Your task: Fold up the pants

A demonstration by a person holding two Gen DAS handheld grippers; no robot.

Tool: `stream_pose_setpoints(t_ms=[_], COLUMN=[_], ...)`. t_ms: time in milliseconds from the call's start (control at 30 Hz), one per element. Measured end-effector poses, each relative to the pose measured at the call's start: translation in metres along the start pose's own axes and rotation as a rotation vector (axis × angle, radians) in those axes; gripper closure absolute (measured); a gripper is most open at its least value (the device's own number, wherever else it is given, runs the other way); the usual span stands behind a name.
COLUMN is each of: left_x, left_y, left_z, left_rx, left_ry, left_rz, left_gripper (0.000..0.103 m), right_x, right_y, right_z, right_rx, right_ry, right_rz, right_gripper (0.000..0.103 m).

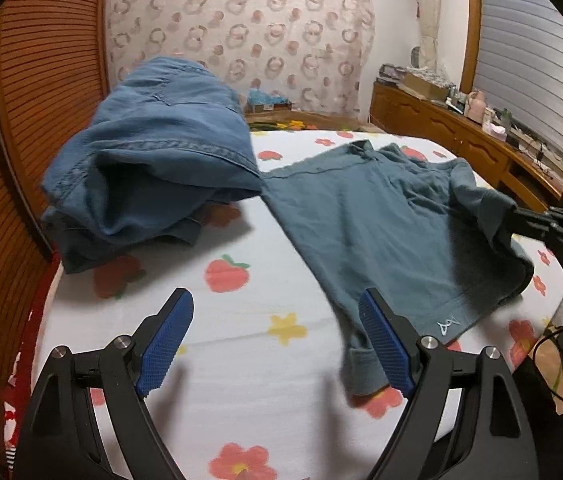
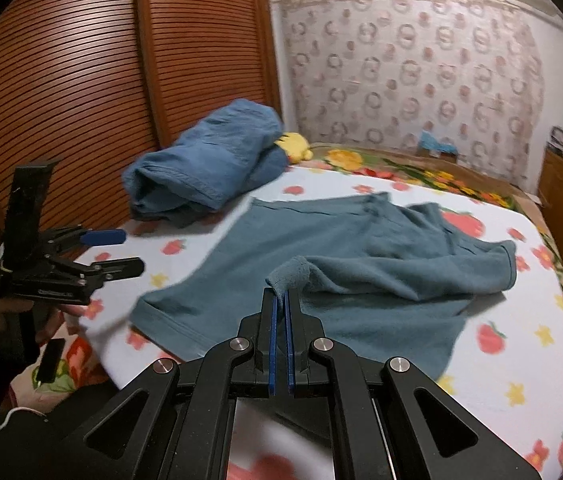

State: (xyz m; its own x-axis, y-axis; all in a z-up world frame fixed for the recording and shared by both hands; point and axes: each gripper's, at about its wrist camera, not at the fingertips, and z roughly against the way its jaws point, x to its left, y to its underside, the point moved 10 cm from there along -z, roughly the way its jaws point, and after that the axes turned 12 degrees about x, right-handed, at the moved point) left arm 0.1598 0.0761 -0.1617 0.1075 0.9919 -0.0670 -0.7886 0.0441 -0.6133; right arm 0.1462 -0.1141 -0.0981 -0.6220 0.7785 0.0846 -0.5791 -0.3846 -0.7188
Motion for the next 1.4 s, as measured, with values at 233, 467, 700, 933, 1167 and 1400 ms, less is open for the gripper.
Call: stream_pose_setpoints(t_ms=[233, 467, 700, 933, 1167, 1400], left_x=[0.020, 0.019, -0.002, -0.038, -0.071, -0.093], left_y=[0.003, 0.007, 0.000, -0.013, -0.021, -0.020], left_z=[0.002, 0.000, 0.000, -0.005, -0.017, -0.030], left_rx=[0.009, 0.009, -0.009, -0.012, 0.004, 0.046], left_ry=[-0.048, -0.029, 0.015, 0.062, 0.098, 0.158], left_rz=[0.027, 0.022, -0.008, -0.068, -0.119, -0.147], left_gripper=[0.018, 0.018, 0.018, 0.021, 0.040, 0.079], right_x=[0.017, 0.005, -0.032, -0.072, -0.099, -0.107], right_y=[0.002, 0.020, 0.035, 0.054, 0.062, 0.048], right_z=[-0.014, -0.030, -0.008, 0.015, 0.024, 0.026], right_rx=[0.025, 0.091, 0.078, 0.056, 0.041, 0.048], right_ry=[-0.100, -0.145, -0.125, -0.035, 0.054, 0.111], right_rz=[0.060, 0.057, 0.001, -0.037, -0.101, -0.134], right_gripper=[0.100, 0.097, 0.084, 0.080, 0.079, 0.079])
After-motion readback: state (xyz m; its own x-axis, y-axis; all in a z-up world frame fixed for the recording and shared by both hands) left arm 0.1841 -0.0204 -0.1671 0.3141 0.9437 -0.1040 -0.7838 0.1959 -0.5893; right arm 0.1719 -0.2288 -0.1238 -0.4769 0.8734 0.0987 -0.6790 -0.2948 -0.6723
